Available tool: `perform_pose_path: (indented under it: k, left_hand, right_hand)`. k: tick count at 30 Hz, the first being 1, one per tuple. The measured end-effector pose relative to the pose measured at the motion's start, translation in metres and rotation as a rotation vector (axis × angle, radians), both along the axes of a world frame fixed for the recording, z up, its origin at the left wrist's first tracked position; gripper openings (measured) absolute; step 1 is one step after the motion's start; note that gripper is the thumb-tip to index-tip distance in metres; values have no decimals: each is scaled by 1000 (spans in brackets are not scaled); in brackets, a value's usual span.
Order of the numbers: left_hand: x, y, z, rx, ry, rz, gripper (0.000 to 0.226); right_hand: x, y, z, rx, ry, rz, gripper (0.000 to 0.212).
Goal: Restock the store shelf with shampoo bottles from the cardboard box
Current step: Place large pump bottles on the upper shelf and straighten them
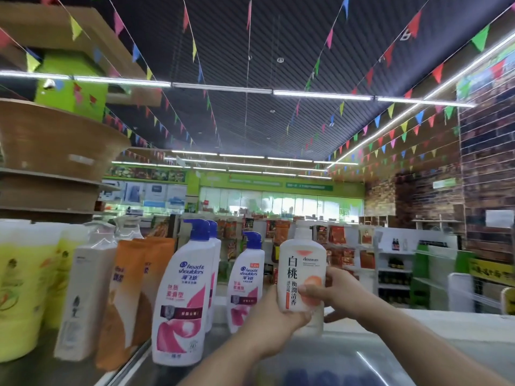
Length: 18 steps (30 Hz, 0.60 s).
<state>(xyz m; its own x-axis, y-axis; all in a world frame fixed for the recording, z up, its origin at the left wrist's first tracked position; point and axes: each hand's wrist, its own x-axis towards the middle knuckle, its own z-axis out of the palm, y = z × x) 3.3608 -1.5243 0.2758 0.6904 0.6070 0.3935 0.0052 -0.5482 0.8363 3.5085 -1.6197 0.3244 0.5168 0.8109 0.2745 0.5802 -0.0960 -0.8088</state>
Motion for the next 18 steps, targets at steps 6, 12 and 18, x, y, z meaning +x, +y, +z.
perform_pose_path:
  k: [6, 12, 18]
  left_hand:
    - [9, 17, -6, -13, 75, 10, 52]
    - [10, 30, -7, -17, 149, -41, 52]
    - [10, 39, -10, -4, 222, -52, 41]
  right_hand:
    - [22, 28, -14, -36, 16, 29, 45]
    - [32, 43, -24, -64, 29, 42, 51]
    - [31, 53, -28, -78, 21, 46, 40]
